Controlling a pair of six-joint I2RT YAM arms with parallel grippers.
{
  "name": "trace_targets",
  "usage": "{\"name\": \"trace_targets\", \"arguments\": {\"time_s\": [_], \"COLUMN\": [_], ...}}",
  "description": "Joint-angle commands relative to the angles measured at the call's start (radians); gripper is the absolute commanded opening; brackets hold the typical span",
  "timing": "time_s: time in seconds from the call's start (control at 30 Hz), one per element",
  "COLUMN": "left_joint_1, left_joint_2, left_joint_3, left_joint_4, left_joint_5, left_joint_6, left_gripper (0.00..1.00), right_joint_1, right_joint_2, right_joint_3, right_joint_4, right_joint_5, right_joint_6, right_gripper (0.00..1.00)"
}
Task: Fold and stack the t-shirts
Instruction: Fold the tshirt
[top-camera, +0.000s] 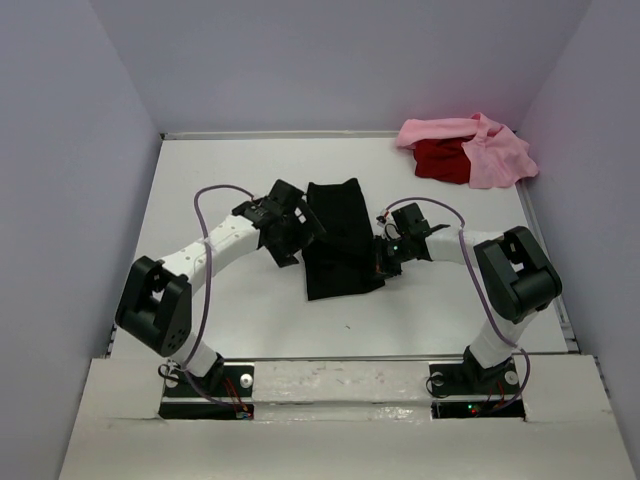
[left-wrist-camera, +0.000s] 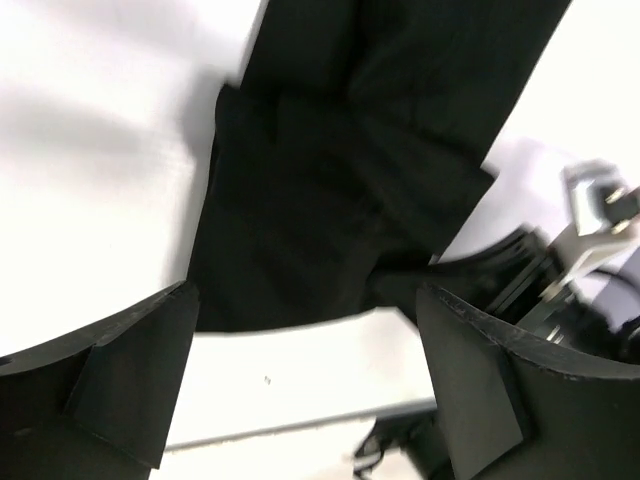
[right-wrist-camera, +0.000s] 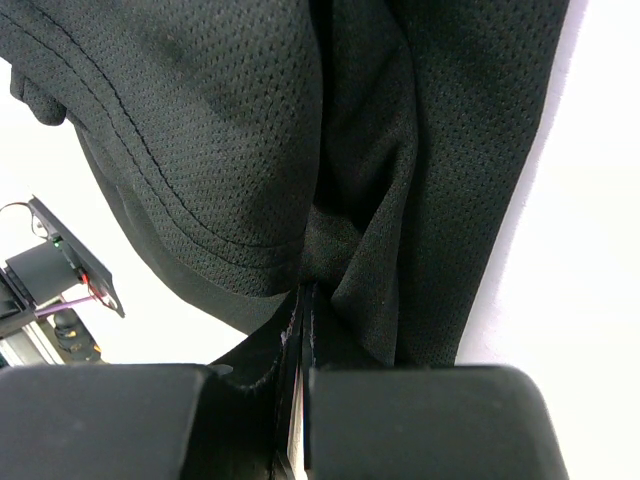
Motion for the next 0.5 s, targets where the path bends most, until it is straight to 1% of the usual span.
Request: {"name": "trace_targets", "arguments": {"time_s": [0.0, 0.03, 0.07, 0.13, 0.17, 0.2, 0.23, 0.27, 0.3, 0.37, 0.43, 0.47], "left_joint_1": [-0.048, -0.059, -0.07, -0.099, -0.108, -0.126, -0.134, -0.14, -0.145, -0.157, -0.162, -0.163], "left_joint_2": [-0.083, -0.094, -0.101, -0.111, -0.111, -0.108, -0.106, -0.103, -0.102, -0.112, -0.132, -0.134], "left_joint_3": [-0.124, -0.14, -0.152, -0.171, -0.169, -0.168, -0.171, -0.169, -0.172, -0.194, -0.232, -0.249], "left_joint_4": [0.074, 0.091, 0.111, 0.136, 0.143, 0.148, 0.157, 0.165, 0.175, 0.22, 0.302, 0.371], "left_joint_5": [0.165, 0.178, 0.184, 0.193, 0.19, 0.17, 0.164, 0.158, 0.15, 0.147, 0.155, 0.162], "left_joint_6": [-0.074, -0.08, -0.088, -0.086, -0.073, -0.065, -0.045, -0.042, -0.039, -0.034, -0.052, -0.071], "left_gripper": [0.99, 0.95, 0.93, 0.87, 0.8, 0.56, 0.39, 0.1, 0.0, 0.0, 0.0, 0.0], "right_joint_1": [0.007, 0.007, 0.007, 0.007, 0.007, 0.007, 0.007, 0.007, 0.007, 0.007, 0.007, 0.007], "right_joint_2": [0.02, 0.022, 0.026, 0.029, 0.031, 0.034, 0.037, 0.037, 0.039, 0.034, 0.032, 0.029], "right_joint_3": [0.004, 0.004, 0.005, 0.005, 0.005, 0.005, 0.005, 0.005, 0.007, 0.004, 0.002, -0.001], "right_joint_4": [-0.023, -0.023, -0.023, -0.02, -0.021, -0.018, -0.018, -0.017, -0.018, -0.018, -0.018, -0.018], "right_joint_5": [0.031, 0.029, 0.026, 0.023, 0.02, 0.018, 0.017, 0.012, 0.011, 0.011, 0.009, 0.009], "right_joint_6": [-0.039, -0.039, -0.039, -0.038, -0.038, -0.039, -0.039, -0.039, -0.039, -0.042, -0.042, -0.042], "right_gripper": [0.0, 0.0, 0.0, 0.0, 0.0, 0.0, 0.0, 0.0, 0.0, 0.0, 0.0, 0.0]}}
